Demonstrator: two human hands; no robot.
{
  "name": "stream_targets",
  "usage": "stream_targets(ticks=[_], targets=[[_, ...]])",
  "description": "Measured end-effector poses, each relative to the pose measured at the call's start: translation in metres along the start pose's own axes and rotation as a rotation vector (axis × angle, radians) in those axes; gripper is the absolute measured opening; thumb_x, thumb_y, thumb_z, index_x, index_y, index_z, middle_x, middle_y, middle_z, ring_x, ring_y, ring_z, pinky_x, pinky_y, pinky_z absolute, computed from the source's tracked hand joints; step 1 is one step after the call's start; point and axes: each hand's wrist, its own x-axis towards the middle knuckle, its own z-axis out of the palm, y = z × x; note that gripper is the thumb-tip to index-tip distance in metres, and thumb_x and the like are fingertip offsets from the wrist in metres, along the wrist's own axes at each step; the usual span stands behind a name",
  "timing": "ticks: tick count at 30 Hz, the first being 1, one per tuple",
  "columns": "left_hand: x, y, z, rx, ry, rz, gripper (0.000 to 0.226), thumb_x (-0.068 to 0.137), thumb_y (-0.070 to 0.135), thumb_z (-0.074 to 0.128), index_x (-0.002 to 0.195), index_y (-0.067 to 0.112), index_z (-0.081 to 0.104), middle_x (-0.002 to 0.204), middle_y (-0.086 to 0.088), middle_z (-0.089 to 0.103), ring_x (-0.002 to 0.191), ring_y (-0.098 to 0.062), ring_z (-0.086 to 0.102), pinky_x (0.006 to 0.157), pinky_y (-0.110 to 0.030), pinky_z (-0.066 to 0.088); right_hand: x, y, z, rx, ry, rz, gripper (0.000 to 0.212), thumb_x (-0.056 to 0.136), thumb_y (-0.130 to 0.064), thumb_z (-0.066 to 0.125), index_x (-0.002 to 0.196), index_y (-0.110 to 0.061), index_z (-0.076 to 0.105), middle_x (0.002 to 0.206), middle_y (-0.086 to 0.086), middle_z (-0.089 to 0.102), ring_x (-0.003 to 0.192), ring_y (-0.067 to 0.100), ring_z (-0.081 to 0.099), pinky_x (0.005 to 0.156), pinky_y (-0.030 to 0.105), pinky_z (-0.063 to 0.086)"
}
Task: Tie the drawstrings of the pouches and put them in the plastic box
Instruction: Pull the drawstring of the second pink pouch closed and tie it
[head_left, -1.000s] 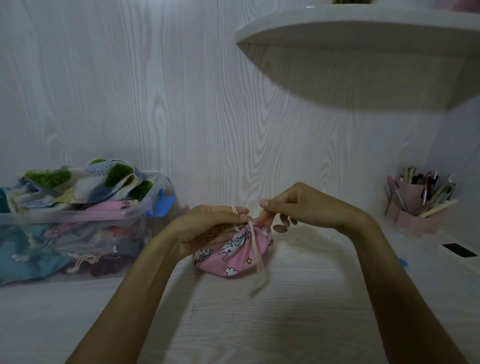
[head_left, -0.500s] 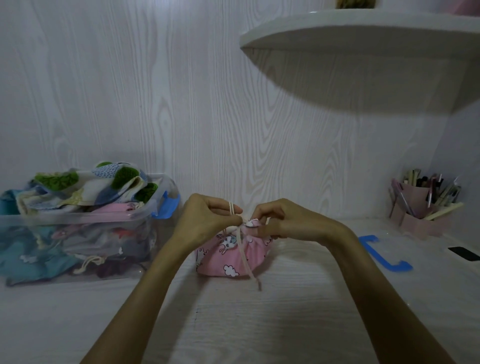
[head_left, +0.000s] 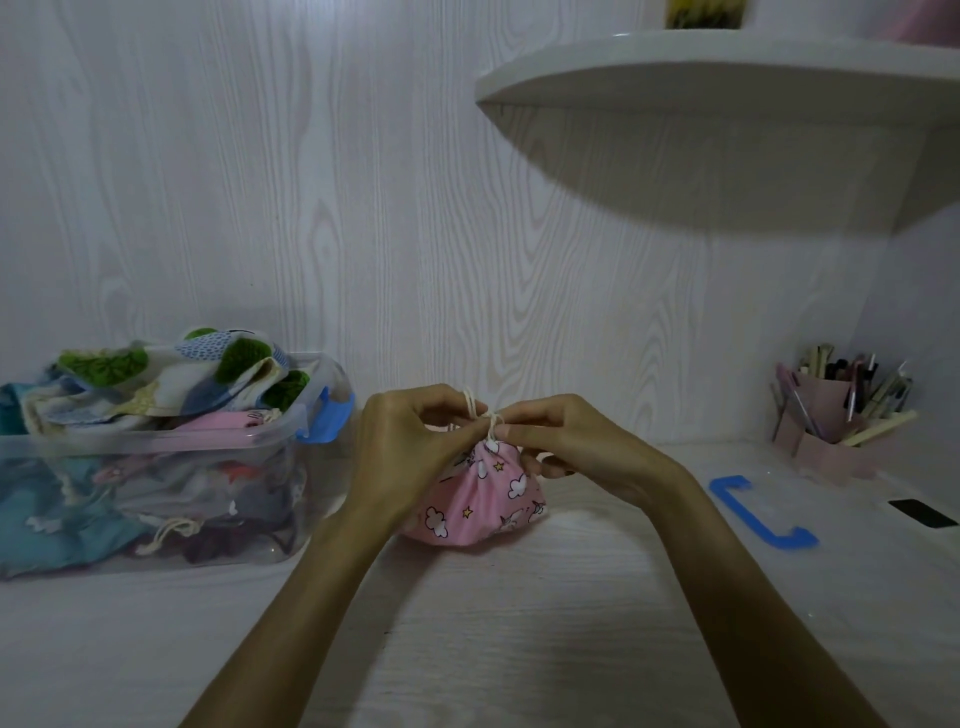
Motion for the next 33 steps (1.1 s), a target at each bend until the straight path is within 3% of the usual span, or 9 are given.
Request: stream_targets(ticks=[7,12,15,19,22,24,26,30,33], targets=[[0.001,0.001,-0.003,-0.303,-0.237,-0.171,0.018,0.076,0.004,0.072,0.091,0.015,0.074,0.079,0.010,0.075,0.079,-0.006,0.072,0.069,-0.013,0.054,0.005,0.012,-0.009,0.092,0.126,0.067,0.014,0.078,-0.026,0.074,0.090,-0.018,0.073,0.080,0.000,0.070,0.069,0.012,0.060,0.052,0.021,0.035],[0.002,-0.003,0.002,-0.325,-0.273,-0.200,0.014,0.079,0.007,0.070,0.092,0.010,0.074,0.083,0.002,0.075,0.078,-0.009,0.072,0.068,-0.013,0.054,0.005,0.007,0.011,-0.705,0.602,-0.280,0.006,0.077,-0.027,0.064,0.074,-0.023,0.059,0.065,-0.012,0.061,0.058,0.006,0.059,0.057,0.023,0.045],[0.004,-0.007,-0.001,-0.327,-0.271,-0.224,0.014,0.080,0.005,0.070,0.093,0.008,0.074,0.083,-0.001,0.075,0.077,-0.010,0.072,0.067,-0.013,0.053,0.008,0.010,0.021,-0.798,0.705,-0.390,0.004,0.078,-0.023,0.062,0.076,-0.021,0.059,0.060,-0.014,0.053,0.057,0.007,0.057,0.057,0.024,0.044],[0.008,-0.015,-0.005,-0.313,-0.257,-0.253,0.011,0.083,0.008,0.067,0.091,0.004,0.073,0.082,-0.017,0.074,0.077,-0.018,0.070,0.075,-0.020,0.057,0.014,0.003,0.017,-0.097,0.529,-0.068,0.010,0.082,-0.012,0.065,0.078,-0.020,0.062,0.072,-0.010,0.064,0.065,0.003,0.059,0.053,0.015,0.043],[0.008,-0.018,-0.004,-0.354,-0.304,-0.296,0.008,0.087,0.009,0.063,0.086,0.008,0.071,0.073,-0.009,0.074,0.071,-0.011,0.068,0.075,-0.019,0.056,0.012,0.002,0.006,0.524,0.222,0.120,0.012,0.087,-0.005,0.059,0.083,-0.016,0.059,0.076,-0.001,0.063,0.064,0.007,0.057,0.053,0.016,0.042],[0.009,-0.019,-0.004,-0.378,-0.342,-0.314,0.009,0.088,0.008,0.060,0.085,0.007,0.069,0.068,-0.002,0.072,0.067,-0.007,0.067,0.071,-0.015,0.054,0.009,0.006,-0.003,0.715,0.062,0.132,0.014,0.089,-0.003,0.053,0.084,-0.016,0.055,0.072,-0.002,0.059,0.061,0.008,0.051,0.058,0.020,0.037],[0.009,-0.020,-0.006,-0.401,-0.345,-0.332,0.009,0.089,0.007,0.059,0.086,0.004,0.068,0.068,-0.005,0.071,0.065,-0.006,0.066,0.067,-0.013,0.052,0.005,0.009,-0.011,0.551,0.002,0.078,0.012,0.088,-0.005,0.054,0.084,-0.017,0.053,0.067,-0.004,0.052,0.058,0.008,0.044,0.061,0.023,0.033],[0.010,-0.021,-0.008,-0.389,-0.346,-0.322,0.010,0.089,0.008,0.060,0.083,0.005,0.067,0.069,-0.011,0.067,0.062,-0.008,0.062,0.067,-0.014,0.052,-0.003,0.002,-0.021,-0.118,0.100,-0.011,0.011,0.084,-0.011,0.064,0.086,-0.019,0.057,0.068,0.000,0.052,0.061,0.009,0.047,0.062,0.023,0.038],[0.009,-0.023,-0.006,-0.353,-0.350,-0.309,0.012,0.089,0.009,0.060,0.088,-0.001,0.066,0.071,-0.022,0.065,0.067,-0.016,0.059,0.069,-0.016,0.051,-0.003,0.003,-0.025,-0.663,0.469,-0.120,0.010,0.086,-0.012,0.060,0.088,-0.022,0.059,0.061,-0.001,0.052,0.052,0.008,0.047,0.050,0.021,0.037]])
